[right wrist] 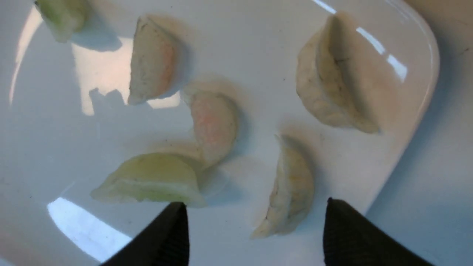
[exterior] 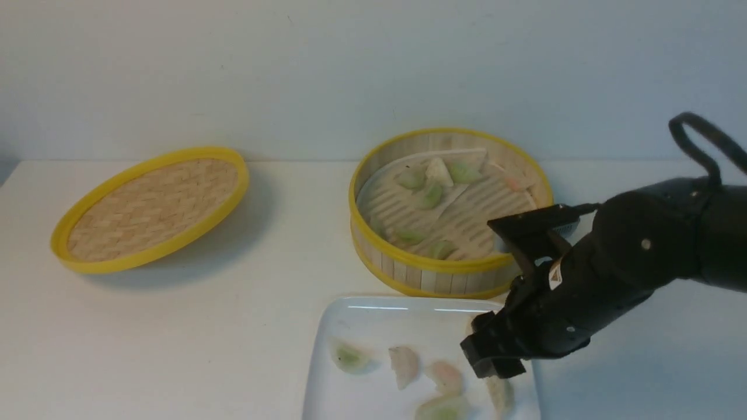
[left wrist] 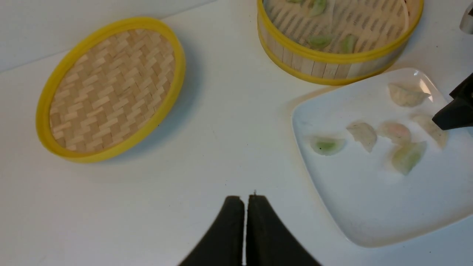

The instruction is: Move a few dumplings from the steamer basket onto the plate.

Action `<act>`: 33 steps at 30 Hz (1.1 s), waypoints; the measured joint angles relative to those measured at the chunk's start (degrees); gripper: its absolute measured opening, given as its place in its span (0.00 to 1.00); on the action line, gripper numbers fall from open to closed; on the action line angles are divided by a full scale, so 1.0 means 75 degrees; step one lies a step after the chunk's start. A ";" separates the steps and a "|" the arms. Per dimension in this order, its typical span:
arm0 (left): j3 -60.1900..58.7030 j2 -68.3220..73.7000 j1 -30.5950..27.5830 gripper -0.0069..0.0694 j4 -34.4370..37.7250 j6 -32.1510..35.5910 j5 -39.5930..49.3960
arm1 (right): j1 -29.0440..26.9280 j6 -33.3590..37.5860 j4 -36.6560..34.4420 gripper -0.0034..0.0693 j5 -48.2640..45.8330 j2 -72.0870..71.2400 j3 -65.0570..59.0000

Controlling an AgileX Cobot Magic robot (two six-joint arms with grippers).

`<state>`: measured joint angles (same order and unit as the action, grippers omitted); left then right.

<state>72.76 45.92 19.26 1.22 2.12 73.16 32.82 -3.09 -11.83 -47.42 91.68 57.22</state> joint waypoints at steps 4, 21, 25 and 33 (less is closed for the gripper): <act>0.0000 0.0000 0.0000 0.08 0.0000 0.0000 0.0000 | 0.0000 -0.0154 0.0565 0.30 -0.1091 -0.0978 0.0893; -0.0039 0.0000 0.0000 0.08 0.0555 0.0384 -0.0110 | 0.0000 -0.1686 0.2863 0.03 -0.0346 -0.8666 -0.0984; -0.0274 -0.0007 0.0000 0.08 0.0902 0.0606 -0.0349 | 0.0000 -0.1836 0.3135 0.03 0.0069 -1.0796 -0.2128; -0.1337 -0.0456 0.0000 0.08 0.1534 0.0617 -0.1095 | 0.0000 -0.2215 0.3897 0.03 0.0617 -1.2363 -0.2994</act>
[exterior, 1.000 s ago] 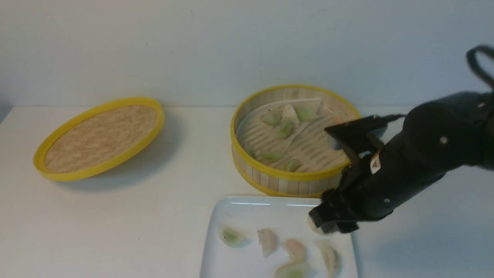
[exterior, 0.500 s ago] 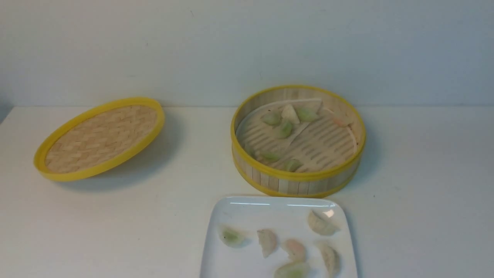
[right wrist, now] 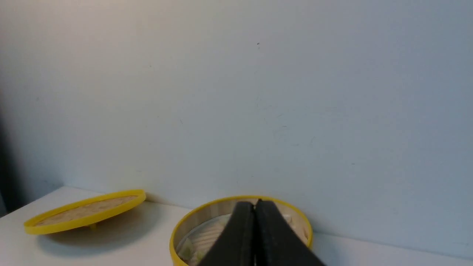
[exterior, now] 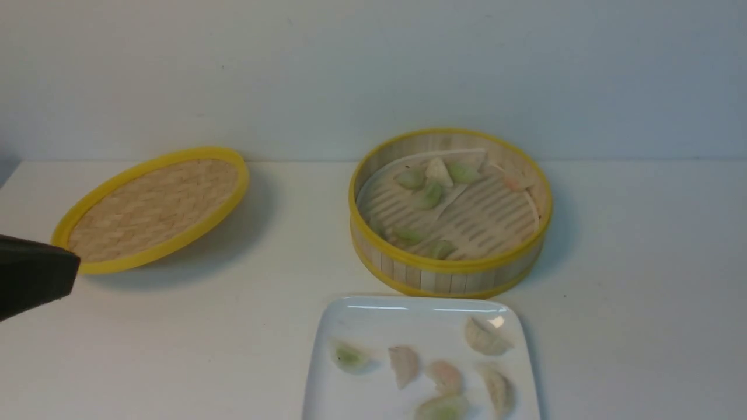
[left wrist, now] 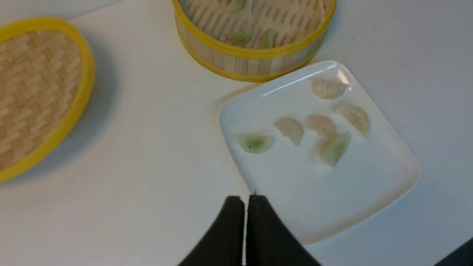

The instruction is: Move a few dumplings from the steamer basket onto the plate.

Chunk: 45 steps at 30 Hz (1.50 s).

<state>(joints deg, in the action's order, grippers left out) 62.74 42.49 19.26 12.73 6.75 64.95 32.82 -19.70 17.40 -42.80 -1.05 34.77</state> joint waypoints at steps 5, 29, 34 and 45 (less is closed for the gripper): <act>-0.0935 -0.1019 0.0000 0.08 0.0154 -0.0203 -0.0955 | 0.0000 -0.0029 -0.0189 0.03 0.0254 0.0068 -0.0039; -0.2614 -0.5283 0.0000 0.08 0.1264 -0.0762 -0.2958 | 0.0000 -0.0037 -0.0189 0.03 0.0285 0.0068 -0.0049; -0.2695 -0.5283 0.0000 0.08 0.1027 -0.0287 -0.3015 | 0.0000 -0.0037 -0.0189 0.03 0.0285 0.0068 -0.0049; -0.5164 -0.5628 -0.1753 0.08 -0.0435 0.0365 -0.4084 | 0.0000 -0.0037 -0.0189 0.03 0.0291 0.0068 -0.0049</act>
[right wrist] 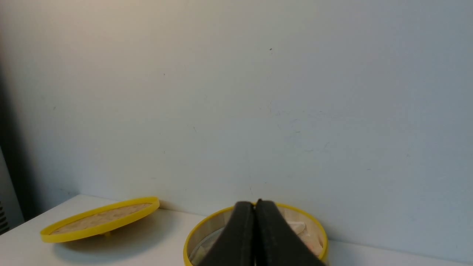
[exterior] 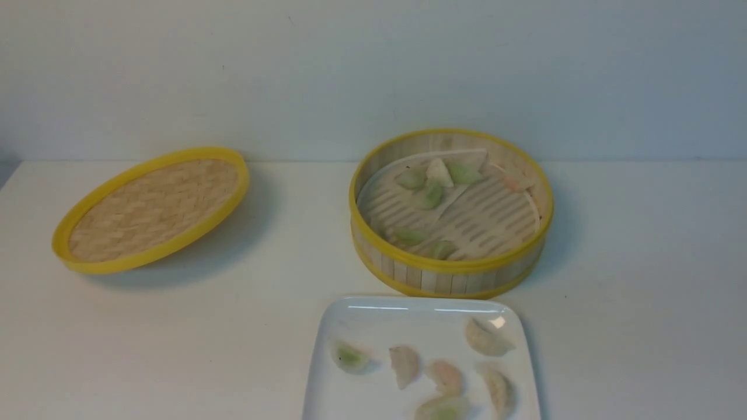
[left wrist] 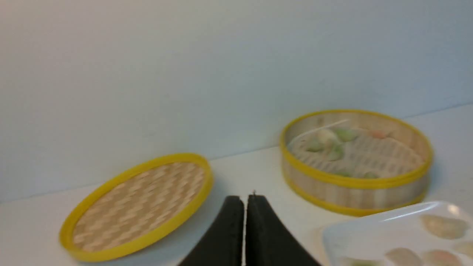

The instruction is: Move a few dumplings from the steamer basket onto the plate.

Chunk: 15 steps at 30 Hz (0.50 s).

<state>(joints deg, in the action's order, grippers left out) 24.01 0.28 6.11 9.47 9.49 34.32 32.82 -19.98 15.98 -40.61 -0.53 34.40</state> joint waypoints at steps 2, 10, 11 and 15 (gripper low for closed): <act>-0.0757 -0.0128 -0.0497 0.08 -0.0080 0.0008 -0.0609 | 0.0000 -0.0007 0.0000 0.03 0.0000 0.0007 0.0000; -0.2914 -0.0142 -0.0584 0.08 -0.0448 0.0017 -0.1577 | 0.0000 -0.0015 0.0008 0.03 0.0028 0.0005 0.0000; -0.3051 -0.0142 -0.0487 0.08 -0.0485 0.0017 -0.1577 | 0.0000 -0.0015 0.0008 0.03 0.0028 0.0005 0.0000; -0.3396 -0.0142 -0.0262 0.08 -0.0515 0.0017 -0.1621 | 0.0000 0.0002 0.0001 0.03 0.0028 0.0005 0.0000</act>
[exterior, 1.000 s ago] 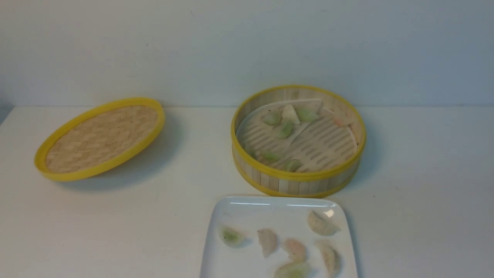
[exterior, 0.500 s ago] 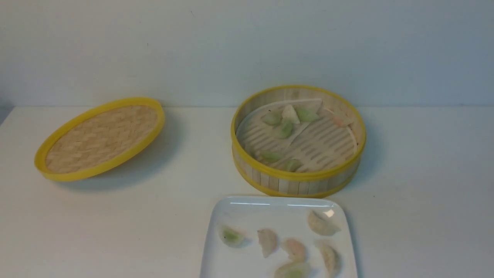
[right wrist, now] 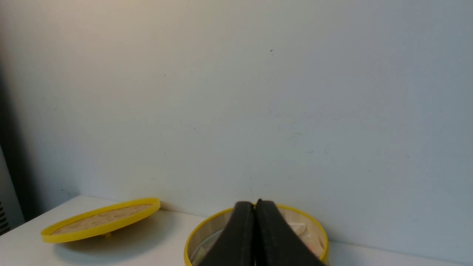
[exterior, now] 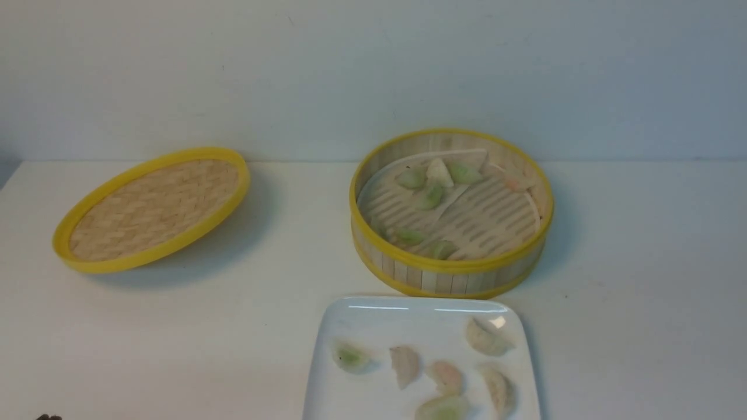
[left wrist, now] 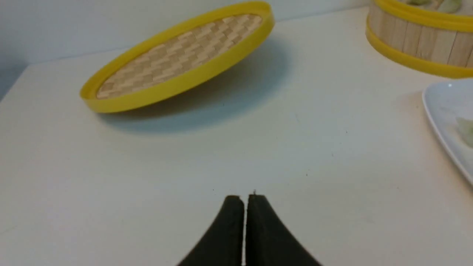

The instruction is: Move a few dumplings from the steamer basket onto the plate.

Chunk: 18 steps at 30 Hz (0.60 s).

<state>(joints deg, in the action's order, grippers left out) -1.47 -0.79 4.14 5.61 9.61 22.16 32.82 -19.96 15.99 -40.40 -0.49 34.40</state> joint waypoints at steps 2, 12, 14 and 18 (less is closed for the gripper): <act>-0.0006 0.0000 0.0000 0.08 0.0000 0.0006 -0.0019 | 0.0000 0.0000 0.0000 0.03 0.0000 0.0002 0.0000; -0.0006 0.0000 0.0006 0.08 0.0000 0.0006 -0.0019 | 0.0000 0.0000 0.0000 0.03 -0.0049 0.0002 0.0000; -0.0006 0.0000 0.0006 0.08 0.0000 0.0006 -0.0019 | 0.0000 0.0002 0.0000 0.03 -0.0049 0.0002 0.0000; -0.0006 0.0000 0.0006 0.08 0.0000 0.0006 -0.0019 | 0.0000 0.0002 0.0000 0.03 -0.0049 0.0002 0.0000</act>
<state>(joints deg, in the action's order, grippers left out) -1.51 -0.79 4.18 5.61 9.66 22.02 32.82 -19.95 15.99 -40.77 -0.48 34.40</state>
